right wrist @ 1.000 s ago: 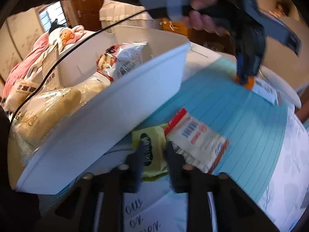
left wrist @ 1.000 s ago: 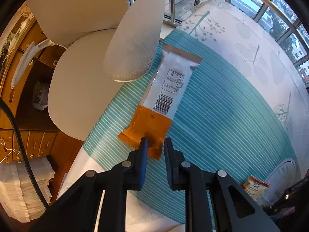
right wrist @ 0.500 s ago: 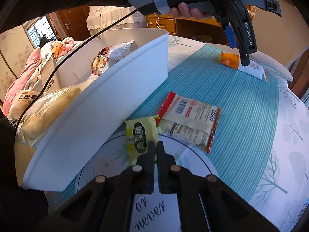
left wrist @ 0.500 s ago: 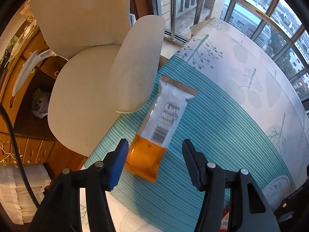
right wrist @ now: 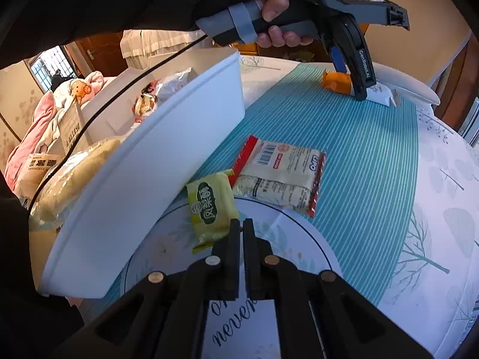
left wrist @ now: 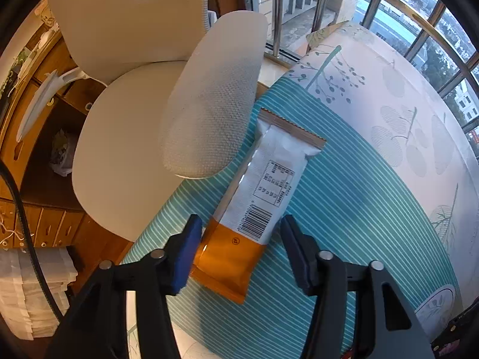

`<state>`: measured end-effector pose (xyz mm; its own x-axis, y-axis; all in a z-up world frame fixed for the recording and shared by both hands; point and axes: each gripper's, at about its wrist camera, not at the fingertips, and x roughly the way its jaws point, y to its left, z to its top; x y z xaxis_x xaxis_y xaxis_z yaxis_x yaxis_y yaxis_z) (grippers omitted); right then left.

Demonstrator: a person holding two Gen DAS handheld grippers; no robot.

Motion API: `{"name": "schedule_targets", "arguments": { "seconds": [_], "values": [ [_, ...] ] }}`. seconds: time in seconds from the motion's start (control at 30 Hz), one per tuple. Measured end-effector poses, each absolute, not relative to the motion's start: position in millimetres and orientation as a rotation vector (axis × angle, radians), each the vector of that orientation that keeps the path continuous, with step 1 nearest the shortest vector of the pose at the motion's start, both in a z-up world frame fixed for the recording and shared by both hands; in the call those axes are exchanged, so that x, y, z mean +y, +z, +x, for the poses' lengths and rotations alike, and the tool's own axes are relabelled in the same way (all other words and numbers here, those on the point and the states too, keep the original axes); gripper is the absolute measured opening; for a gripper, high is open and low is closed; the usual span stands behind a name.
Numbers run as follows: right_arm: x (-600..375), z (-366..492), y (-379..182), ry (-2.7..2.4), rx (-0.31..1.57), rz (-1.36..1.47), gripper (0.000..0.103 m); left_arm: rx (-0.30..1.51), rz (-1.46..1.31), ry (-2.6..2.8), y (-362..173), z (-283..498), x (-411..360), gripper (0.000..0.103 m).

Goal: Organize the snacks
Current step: 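Grasp the orange-white bar with the left tool while the right grasps the green cake, then carry the orange-white bar and green cake into the white tray, open both tools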

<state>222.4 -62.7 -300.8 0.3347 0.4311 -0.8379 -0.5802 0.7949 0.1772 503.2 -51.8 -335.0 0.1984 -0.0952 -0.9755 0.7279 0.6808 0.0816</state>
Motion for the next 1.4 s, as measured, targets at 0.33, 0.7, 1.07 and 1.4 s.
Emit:
{"name": "schedule_targets", "arguments": {
  "seconds": [0.33,0.7,1.07,1.4],
  "values": [
    [-43.0,226.6,-299.6,0.674,1.028,-0.173,0.032,1.211,0.651,-0.647,-331.1,494.3,-53.9,0.034],
    [-15.4,224.1,-310.5,0.705,1.054,-0.258,0.042,1.156,0.644,-0.647,-321.0,482.2,-55.7,0.031],
    [1.5,228.9,-309.1,0.648,1.125,-0.308,0.039,1.141,0.588,-0.64,-288.8,475.4,-56.1,0.03],
    [-11.3,224.6,-282.8,0.588,1.123,-0.287,0.039,1.118,0.46,-0.646,-228.9,450.2,-45.6,0.03]
  ]
}}
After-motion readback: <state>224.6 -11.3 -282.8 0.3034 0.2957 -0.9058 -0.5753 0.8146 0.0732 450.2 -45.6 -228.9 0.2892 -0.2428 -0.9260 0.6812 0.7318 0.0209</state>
